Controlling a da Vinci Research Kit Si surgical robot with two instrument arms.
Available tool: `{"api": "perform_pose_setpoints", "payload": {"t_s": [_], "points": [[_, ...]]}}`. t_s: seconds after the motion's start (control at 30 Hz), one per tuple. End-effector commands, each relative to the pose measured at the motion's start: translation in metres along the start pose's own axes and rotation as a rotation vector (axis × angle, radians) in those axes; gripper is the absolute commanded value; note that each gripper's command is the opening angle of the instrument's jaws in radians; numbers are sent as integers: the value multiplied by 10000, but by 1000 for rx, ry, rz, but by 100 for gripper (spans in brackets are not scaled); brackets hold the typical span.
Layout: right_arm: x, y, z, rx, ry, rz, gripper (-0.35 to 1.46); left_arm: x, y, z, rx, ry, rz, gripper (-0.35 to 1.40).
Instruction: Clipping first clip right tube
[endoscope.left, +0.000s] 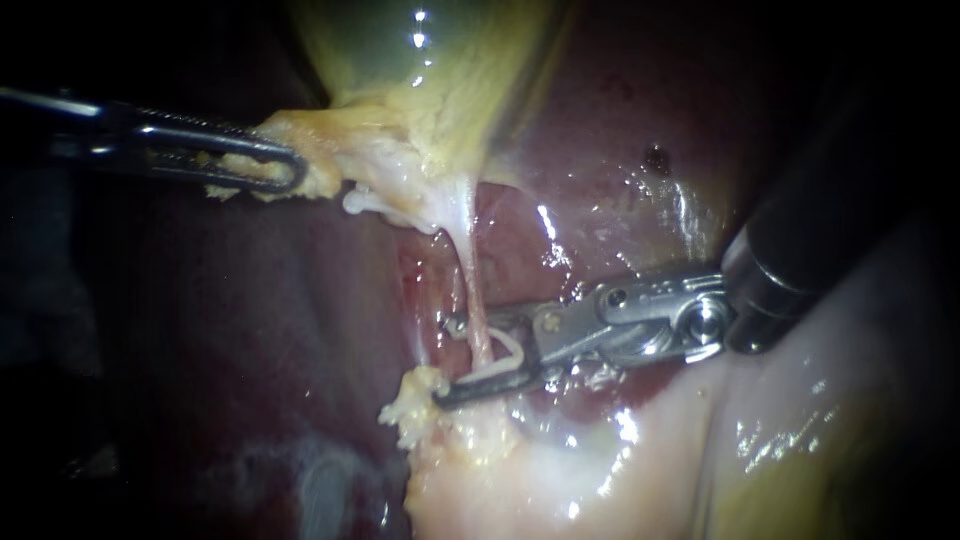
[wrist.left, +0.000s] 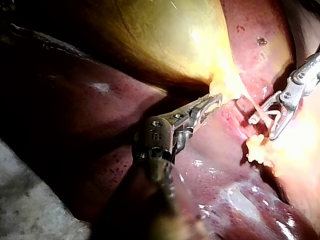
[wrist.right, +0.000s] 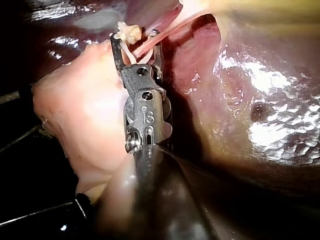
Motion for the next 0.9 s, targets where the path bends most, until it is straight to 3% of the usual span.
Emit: {"api": "perform_pose_setpoints", "payload": {"t_s": [0.03,0.47,0.73,0.9], "points": [[0,-1,1,8,7,14,50,0,0,0,0,0,0,-35],[-5,-15,20,93,12,84,49,-1,0,0,1,0,0,-35],[-4,-27,23,205,-2,96,45,-1,0,1,1,0,1,-35],[-9,-29,28,210,-9,100,45,-1,0,1,1,0,1,-35]]}}
